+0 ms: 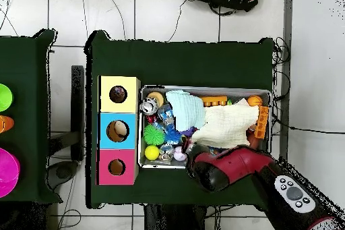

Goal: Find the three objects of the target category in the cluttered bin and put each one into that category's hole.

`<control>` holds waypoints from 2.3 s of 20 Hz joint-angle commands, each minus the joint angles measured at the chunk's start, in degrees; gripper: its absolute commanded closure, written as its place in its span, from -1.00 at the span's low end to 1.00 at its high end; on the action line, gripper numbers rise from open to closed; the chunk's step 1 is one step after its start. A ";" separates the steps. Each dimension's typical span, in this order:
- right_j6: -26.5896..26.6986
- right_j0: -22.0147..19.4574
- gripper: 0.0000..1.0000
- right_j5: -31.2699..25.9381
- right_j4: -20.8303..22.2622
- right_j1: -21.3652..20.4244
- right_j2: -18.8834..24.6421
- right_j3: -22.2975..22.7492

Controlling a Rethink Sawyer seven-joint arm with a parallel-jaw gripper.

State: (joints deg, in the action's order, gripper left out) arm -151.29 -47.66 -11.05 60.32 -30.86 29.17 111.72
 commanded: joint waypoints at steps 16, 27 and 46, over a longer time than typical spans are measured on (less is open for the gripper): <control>1.30 5.53 1.00 5.94 2.41 -0.73 -5.95 -4.13; 2.59 4.55 1.00 3.81 0.77 -0.97 -4.86 -3.63; 17.68 -5.89 1.00 -20.24 -26.37 -24.54 14.84 11.01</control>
State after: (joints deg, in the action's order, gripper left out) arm -151.28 -51.66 -21.99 37.78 -51.58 35.16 121.29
